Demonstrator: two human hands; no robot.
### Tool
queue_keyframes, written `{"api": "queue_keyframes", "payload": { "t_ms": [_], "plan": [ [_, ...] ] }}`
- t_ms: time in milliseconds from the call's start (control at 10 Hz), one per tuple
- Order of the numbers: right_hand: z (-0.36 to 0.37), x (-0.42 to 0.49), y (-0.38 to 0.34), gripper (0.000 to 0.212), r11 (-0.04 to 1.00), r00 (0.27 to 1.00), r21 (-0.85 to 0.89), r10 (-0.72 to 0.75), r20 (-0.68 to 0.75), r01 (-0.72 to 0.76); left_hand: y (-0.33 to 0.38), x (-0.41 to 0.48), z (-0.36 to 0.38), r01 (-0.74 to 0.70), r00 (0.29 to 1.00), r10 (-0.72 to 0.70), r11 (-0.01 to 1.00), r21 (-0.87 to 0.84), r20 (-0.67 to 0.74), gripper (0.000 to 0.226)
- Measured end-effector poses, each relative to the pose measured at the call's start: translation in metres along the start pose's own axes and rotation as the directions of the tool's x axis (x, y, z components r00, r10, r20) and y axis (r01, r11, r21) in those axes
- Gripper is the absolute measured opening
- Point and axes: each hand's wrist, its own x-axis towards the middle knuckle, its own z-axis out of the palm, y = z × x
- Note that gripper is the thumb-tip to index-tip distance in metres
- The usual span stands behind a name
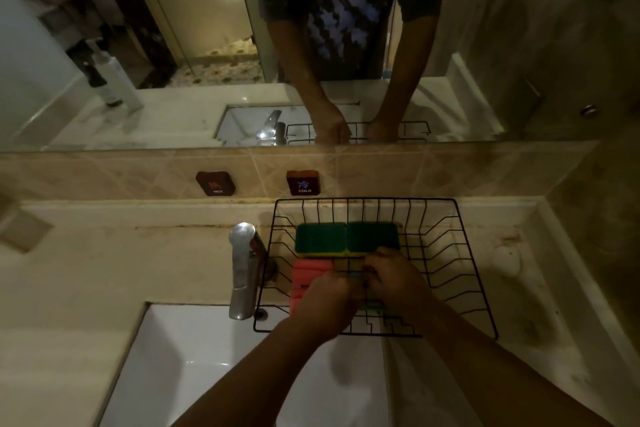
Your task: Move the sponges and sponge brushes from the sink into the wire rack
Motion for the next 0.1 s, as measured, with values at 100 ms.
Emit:
{"api": "queue_keyframes", "payload": {
  "t_ms": [100],
  "plan": [
    [-0.0059, -0.0110, -0.0129, 0.009, 0.999, 0.999, 0.034, -0.016, -0.042, 0.018, 0.0010, -0.0076, -0.0125, -0.016, 0.999, 0.015, 0.999, 0.031, 0.048, 0.023]
  ]
}}
